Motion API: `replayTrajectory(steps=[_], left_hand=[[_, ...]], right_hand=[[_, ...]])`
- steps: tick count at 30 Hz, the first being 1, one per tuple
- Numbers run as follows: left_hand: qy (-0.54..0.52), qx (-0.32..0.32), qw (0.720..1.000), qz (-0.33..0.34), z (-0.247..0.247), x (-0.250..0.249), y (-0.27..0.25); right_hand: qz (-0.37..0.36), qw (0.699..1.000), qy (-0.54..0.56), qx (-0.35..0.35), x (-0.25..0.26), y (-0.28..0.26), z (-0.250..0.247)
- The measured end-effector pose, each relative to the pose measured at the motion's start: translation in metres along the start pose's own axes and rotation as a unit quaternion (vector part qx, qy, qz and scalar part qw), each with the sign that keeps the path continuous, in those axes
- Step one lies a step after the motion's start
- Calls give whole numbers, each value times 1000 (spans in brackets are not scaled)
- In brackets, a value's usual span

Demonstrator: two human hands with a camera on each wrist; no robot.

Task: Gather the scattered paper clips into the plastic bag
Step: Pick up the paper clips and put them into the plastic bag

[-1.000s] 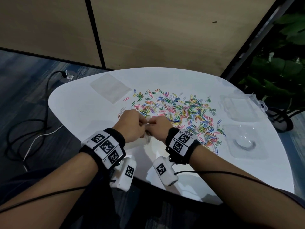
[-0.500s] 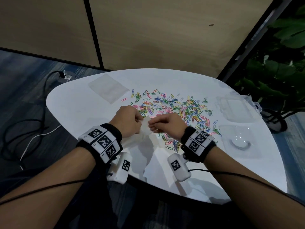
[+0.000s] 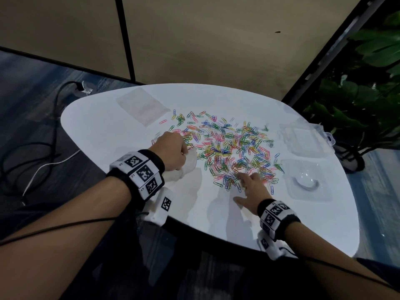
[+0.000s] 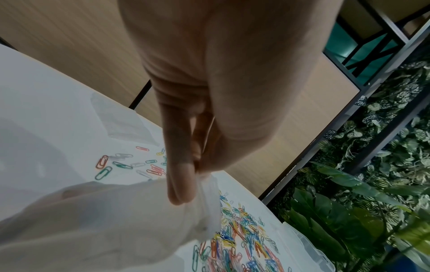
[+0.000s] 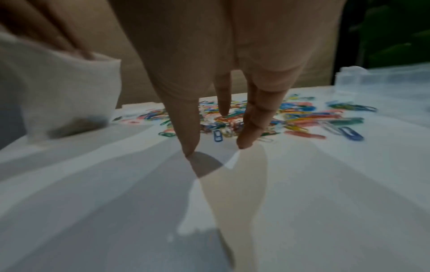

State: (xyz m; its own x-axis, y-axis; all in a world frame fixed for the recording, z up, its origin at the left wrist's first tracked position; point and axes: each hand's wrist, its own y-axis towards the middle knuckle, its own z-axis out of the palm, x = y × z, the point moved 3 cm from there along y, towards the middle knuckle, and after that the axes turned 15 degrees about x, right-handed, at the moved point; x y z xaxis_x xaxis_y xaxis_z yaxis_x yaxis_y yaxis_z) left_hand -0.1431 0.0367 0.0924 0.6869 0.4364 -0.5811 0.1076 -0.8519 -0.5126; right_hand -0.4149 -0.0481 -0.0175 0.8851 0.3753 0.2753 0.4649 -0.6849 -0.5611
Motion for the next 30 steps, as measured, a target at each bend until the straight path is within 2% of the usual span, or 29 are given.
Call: replayTrajectory(steps=[4, 7, 10, 13, 15, 17, 18, 19, 21, 23, 26, 30], left_hand=[[12, 3, 1000, 2, 1, 1, 1], [15, 7, 1000, -2, 0, 2, 2], [18, 9, 1000, 0, 0, 3, 3], [28, 9, 1000, 2, 1, 4, 3], [33, 9, 999, 2, 1, 5, 4], [38, 8, 999, 3, 2, 5, 5], [40, 8, 999, 3, 2, 4, 5], [39, 9, 999, 3, 3, 3, 5], [36, 13, 999, 2, 4, 1, 6], [31, 17, 999, 5, 6, -2, 6], [7, 22, 1000, 15, 10, -6, 6], [-11, 10, 999, 51, 15, -15, 2]], right_hand=[[-65, 993, -103, -10, 27, 15, 5], [-120, 979, -156, -58, 35, 30, 10], [-122, 977, -161, -64, 41, 37, 6], [-100, 989, -78, -75, 39, 38, -8], [-56, 994, 24, -92, 33, 35, -21], [0, 984, 155, -84, 25, 33, -31], [16, 967, 247, -67, 23, 32, -36], [16, 935, 351, -48, 25, 30, -40], [-17, 852, 524, -10, 38, 22, -50], [-67, 796, 601, 23, 60, 12, -61], [-109, 762, 635, 66, 93, 2, -64], [-101, 755, 641, 97, 117, 3, -47]])
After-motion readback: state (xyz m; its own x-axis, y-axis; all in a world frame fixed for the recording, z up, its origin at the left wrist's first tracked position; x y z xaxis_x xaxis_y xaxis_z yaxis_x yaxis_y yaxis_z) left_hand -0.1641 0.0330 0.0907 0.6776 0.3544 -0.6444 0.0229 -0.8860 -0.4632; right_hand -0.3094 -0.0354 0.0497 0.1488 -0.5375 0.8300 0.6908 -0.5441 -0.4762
